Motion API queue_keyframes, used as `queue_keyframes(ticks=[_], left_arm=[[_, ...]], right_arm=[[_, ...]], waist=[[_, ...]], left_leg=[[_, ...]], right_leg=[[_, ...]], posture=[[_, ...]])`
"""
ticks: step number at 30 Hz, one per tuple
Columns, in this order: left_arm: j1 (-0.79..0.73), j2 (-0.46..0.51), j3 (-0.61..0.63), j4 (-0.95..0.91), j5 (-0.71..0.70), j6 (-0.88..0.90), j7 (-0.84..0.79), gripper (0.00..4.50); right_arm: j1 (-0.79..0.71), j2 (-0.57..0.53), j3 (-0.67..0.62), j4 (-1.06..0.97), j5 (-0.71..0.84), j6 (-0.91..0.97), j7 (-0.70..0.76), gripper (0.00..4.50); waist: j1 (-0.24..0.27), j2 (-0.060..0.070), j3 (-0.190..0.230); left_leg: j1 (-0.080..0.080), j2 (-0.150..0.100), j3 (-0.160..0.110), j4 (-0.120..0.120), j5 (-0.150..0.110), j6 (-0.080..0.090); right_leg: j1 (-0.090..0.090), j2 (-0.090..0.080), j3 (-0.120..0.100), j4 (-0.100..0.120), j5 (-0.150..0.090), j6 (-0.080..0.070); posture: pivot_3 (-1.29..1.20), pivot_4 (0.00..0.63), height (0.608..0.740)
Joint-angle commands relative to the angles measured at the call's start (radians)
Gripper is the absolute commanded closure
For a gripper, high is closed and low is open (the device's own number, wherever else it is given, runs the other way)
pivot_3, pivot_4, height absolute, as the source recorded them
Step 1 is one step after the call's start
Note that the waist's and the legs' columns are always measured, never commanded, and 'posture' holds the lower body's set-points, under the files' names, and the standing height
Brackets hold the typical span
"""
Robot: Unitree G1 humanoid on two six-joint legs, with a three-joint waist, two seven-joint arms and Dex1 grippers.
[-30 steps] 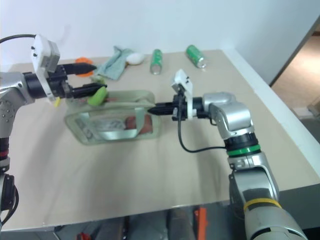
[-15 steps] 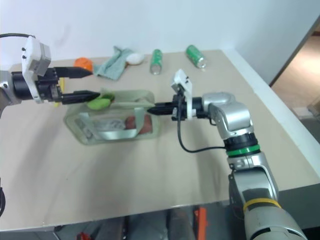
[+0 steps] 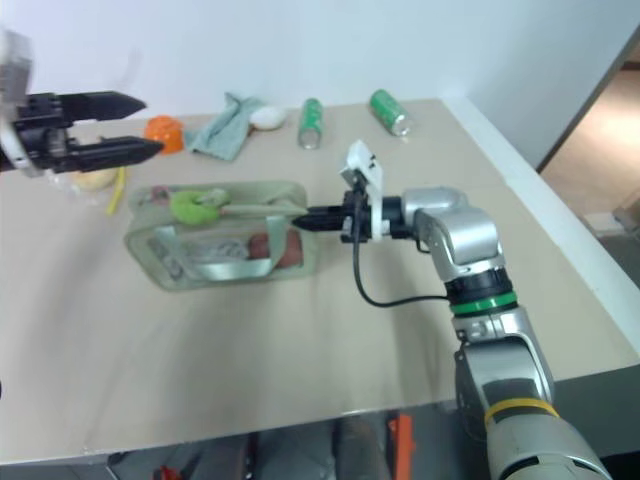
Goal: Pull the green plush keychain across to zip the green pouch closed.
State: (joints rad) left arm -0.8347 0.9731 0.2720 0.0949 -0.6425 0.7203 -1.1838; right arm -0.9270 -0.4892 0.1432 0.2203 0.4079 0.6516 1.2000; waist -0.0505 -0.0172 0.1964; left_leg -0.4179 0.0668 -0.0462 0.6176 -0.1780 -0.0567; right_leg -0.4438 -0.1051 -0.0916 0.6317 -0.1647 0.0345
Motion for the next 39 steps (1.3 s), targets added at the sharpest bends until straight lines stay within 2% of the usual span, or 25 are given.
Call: queue_keyframes(ticks=[1, 5, 11, 17, 24, 27, 36, 39], left_arm=[[0.120, 0.015, 0.157, -0.037, -0.096, 0.081, 0.026, 0.51], [0.373, -0.009, 0.284, -0.159, -0.170, 0.117, 0.017, 0.51], [0.596, -0.057, 0.338, -0.252, -0.214, 0.148, 0.077, 0.51], [0.660, -0.079, 0.292, -0.273, -0.204, 0.128, 0.120, 0.51], [0.579, -0.116, 0.213, -0.185, -0.173, 0.078, 0.165, 0.51], [0.526, -0.130, 0.176, -0.132, -0.138, 0.051, 0.196, 1.26], [0.507, -0.136, 0.162, -0.142, -0.185, 0.065, 0.161, 4.41], [0.513, -0.137, 0.156, -0.160, -0.179, 0.071, 0.179, 4.49]], right_arm=[[-0.003, 0.010, -0.009, -0.028, 0.014, -0.005, 0.002, 4.50], [0.000, 0.010, -0.005, -0.026, 0.010, -0.006, 0.005, 4.50], [-0.009, 0.011, -0.001, -0.009, 0.006, -0.011, 0.011, 4.50], [-0.014, 0.012, 0.001, -0.015, 0.009, -0.006, 0.016, 4.50], [-0.013, 0.001, -0.006, -0.030, 0.013, 0.003, 0.015, 4.50], [-0.010, -0.001, -0.008, -0.035, 0.014, 0.006, 0.013, 4.50], [-0.003, -0.007, -0.011, -0.039, 0.013, 0.009, 0.008, 4.50], [0.004, -0.009, -0.013, -0.042, 0.016, 0.012, 0.009, 4.50]], waist=[[0.000, 0.000, 0.000], [0.000, 0.000, 0.000], [0.004, 0.000, 0.000], [0.004, 0.000, 0.000], [0.005, 0.000, 0.000], [0.004, 0.000, 0.000], [0.004, -0.001, 0.000], [0.005, -0.001, 0.000]], left_leg=[[0.000, 0.000, 0.000, 0.000, 0.000, 0.000], [0.000, 0.001, 0.000, 0.000, 0.000, 0.000], [0.001, 0.001, 0.000, 0.000, 0.000, 0.000], [0.002, 0.001, 0.000, 0.000, 0.000, 0.000], [0.002, 0.001, 0.000, 0.000, 0.000, 0.000], [0.002, 0.001, 0.000, 0.000, 0.000, 0.000], [0.002, 0.001, 0.000, 0.000, 0.000, 0.000], [0.001, 0.001, 0.000, 0.000, 0.000, 0.000]], right_leg=[[0.000, 0.000, 0.000, 0.000, 0.000, 0.000], [0.000, 0.001, 0.000, 0.000, 0.000, 0.000], [0.000, 0.001, -0.001, 0.000, -0.002, -0.006], [0.000, 0.002, 0.000, 0.000, -0.002, -0.007], [0.000, 0.002, 0.000, 0.000, -0.002, -0.007], [0.001, 0.002, 0.000, 0.000, -0.001, -0.007], [0.000, 0.002, 0.000, 0.000, 0.000, -0.005], [0.000, 0.002, 0.000, 0.000, -0.001, -0.007]], posture=[[0.00, 0.150, 0.740], [0.00, 0.150, 0.740], [0.00, 0.150, 0.740], [0.00, 0.150, 0.740], [0.00, 0.150, 0.740], [0.00, 0.150, 0.740], [0.00, 0.150, 0.740], [0.00, 0.150, 0.740]])
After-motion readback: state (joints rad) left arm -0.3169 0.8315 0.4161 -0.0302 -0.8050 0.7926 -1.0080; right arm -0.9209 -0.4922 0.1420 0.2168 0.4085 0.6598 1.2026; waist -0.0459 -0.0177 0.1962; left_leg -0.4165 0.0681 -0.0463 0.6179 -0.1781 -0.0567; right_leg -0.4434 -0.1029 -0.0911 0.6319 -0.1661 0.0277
